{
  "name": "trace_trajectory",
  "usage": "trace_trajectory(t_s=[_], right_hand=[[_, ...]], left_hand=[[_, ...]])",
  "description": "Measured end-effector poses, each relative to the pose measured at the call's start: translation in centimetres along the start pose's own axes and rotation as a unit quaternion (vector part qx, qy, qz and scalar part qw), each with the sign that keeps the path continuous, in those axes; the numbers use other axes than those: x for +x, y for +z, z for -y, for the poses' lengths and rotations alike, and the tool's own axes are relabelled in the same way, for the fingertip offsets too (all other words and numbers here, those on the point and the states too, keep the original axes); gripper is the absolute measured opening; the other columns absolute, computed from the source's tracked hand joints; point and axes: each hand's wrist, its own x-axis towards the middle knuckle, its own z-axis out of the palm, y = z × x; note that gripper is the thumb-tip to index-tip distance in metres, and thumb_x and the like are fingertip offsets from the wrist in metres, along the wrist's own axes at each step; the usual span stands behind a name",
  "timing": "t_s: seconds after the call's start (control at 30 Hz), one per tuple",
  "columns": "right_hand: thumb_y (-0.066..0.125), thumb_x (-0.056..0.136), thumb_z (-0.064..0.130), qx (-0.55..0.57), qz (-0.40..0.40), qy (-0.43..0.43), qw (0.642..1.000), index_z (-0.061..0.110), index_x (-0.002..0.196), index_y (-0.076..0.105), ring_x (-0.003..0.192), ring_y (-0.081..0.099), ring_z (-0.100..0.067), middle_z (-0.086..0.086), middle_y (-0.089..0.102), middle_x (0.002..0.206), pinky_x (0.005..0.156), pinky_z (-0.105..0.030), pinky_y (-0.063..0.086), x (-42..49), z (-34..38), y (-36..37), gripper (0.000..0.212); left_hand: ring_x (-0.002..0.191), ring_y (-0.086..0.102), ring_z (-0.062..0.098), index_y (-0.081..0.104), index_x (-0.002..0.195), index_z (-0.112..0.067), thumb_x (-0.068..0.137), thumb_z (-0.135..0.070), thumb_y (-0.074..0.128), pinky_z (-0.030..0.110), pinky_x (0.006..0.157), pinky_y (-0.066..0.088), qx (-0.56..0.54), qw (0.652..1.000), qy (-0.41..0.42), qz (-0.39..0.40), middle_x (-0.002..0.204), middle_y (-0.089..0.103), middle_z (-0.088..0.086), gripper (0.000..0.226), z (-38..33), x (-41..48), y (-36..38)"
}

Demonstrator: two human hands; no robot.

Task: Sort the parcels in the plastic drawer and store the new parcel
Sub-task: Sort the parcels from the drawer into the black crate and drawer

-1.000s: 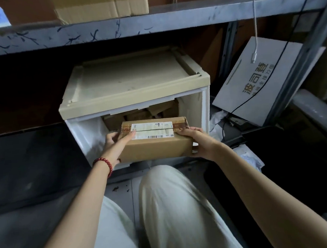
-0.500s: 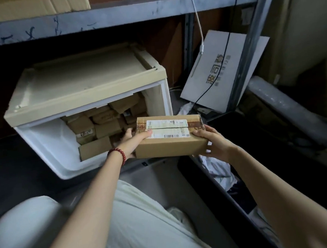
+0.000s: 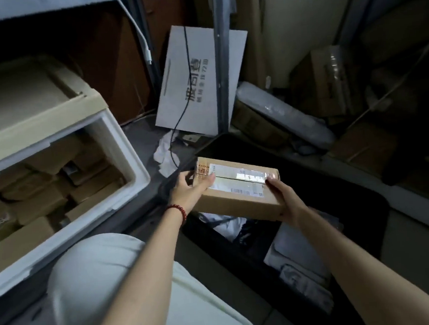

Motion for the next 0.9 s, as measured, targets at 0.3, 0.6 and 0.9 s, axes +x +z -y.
trace_trajectory(t_s=[0.3,0.6,0.9], right_hand=[[0.072,0.082,0.039,0.068,-0.237,-0.088,0.965,0.018,0.135,0.045,0.109,0.06,-0.027,-0.005,0.058,0.125,0.09,-0.045,0.053,1.3,-2.9,-6.8,0.063],[0.074,0.084,0.029,-0.06,-0.391,-0.119,0.911,0.011,0.143,0.038,0.12,0.055,-0.023,-0.007,0.059,0.13,0.092,-0.021,0.038,1.5,-5.1,-13.0,0.072],[0.073,0.084,0.018,-0.233,-0.387,-0.153,0.879,0.006,0.142,0.04,0.119,0.048,-0.019,-0.014,0.044,0.139,0.089,-0.007,0.027,2.9,-4.9,-15.3,0.067]], left_hand=[[0.114,0.052,0.022,0.045,0.134,-0.024,0.078,-0.05,0.071,0.029,0.09,0.043,0.039,0.992,0.048,0.109,0.13,0.051,0.006,0.067,-2.8,3.9,10.7],[0.121,0.052,0.02,0.042,0.14,-0.027,0.08,-0.036,0.073,0.026,0.099,0.039,0.052,0.98,-0.004,0.194,0.134,0.055,0.002,0.068,0.2,4.8,20.7],[0.127,0.046,0.025,0.034,0.143,-0.011,0.085,-0.03,0.07,0.026,0.099,0.036,0.124,0.952,0.006,0.279,0.141,0.043,0.011,0.071,0.5,5.6,24.9]])
